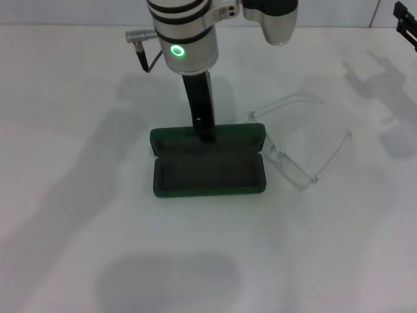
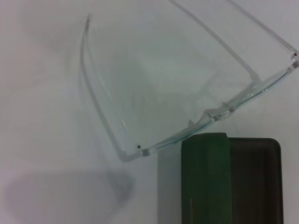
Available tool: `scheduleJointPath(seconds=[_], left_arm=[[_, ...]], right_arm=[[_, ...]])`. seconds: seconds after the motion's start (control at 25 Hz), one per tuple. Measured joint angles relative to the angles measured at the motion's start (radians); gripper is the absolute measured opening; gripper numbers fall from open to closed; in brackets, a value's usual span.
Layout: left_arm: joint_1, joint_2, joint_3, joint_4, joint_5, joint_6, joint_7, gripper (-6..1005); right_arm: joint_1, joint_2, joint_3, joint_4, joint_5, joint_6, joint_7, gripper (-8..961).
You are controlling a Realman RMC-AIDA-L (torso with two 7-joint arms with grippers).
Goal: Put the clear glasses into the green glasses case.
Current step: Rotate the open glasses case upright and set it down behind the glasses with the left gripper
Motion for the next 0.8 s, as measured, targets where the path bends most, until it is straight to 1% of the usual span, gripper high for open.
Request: scheduleJointPath(seconds=[0.44,0.8], left_arm=[[-0.006,0.0,-0.002,0.074,-0.002,-0.075,-0.06,213],[-0.007,0.0,-0.002,0.103,0.009,-0.089,-0.097,200]], right_arm=[[-0.011,-0.003,0.0,-0.002,0.0,-0.012,0.0,630],[-0.02,-0.004,0.004,-0.003,0.0,-0.025,0.0,629]])
